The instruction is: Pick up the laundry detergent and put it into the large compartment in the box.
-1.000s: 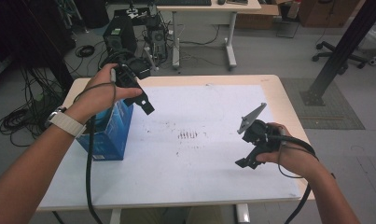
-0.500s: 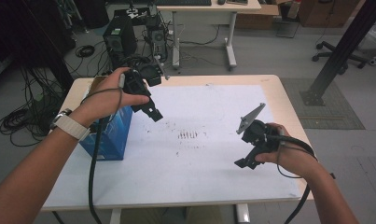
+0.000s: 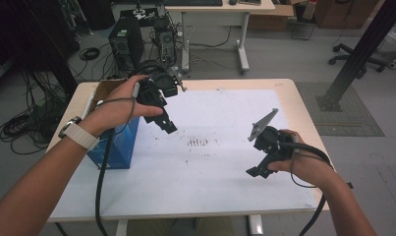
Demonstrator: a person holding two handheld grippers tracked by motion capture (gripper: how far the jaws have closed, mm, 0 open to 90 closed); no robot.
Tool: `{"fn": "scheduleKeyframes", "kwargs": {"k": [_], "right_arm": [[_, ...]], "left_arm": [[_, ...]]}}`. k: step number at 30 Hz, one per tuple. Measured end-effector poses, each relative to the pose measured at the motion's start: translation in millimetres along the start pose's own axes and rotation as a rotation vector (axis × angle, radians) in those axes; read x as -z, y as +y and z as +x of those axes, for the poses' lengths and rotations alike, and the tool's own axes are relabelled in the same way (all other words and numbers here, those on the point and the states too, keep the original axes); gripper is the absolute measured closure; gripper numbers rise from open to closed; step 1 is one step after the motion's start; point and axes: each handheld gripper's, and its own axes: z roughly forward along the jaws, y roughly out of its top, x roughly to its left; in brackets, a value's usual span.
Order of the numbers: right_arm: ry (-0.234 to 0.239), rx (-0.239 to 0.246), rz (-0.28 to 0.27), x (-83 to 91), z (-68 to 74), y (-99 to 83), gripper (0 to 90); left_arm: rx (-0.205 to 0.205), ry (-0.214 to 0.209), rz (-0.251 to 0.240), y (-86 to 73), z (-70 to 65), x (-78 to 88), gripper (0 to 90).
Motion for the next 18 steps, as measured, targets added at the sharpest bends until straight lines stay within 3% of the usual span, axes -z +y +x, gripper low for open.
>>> {"fn": "scheduleKeyframes", "kwargs": {"k": [18], "right_arm": [[0.001,0.004,0.002,-1.2,1.7,1.1,10.6]], "left_arm": [[0.006,0.013,0.003,0.4,-0.6,-3.8,10.0]]}}
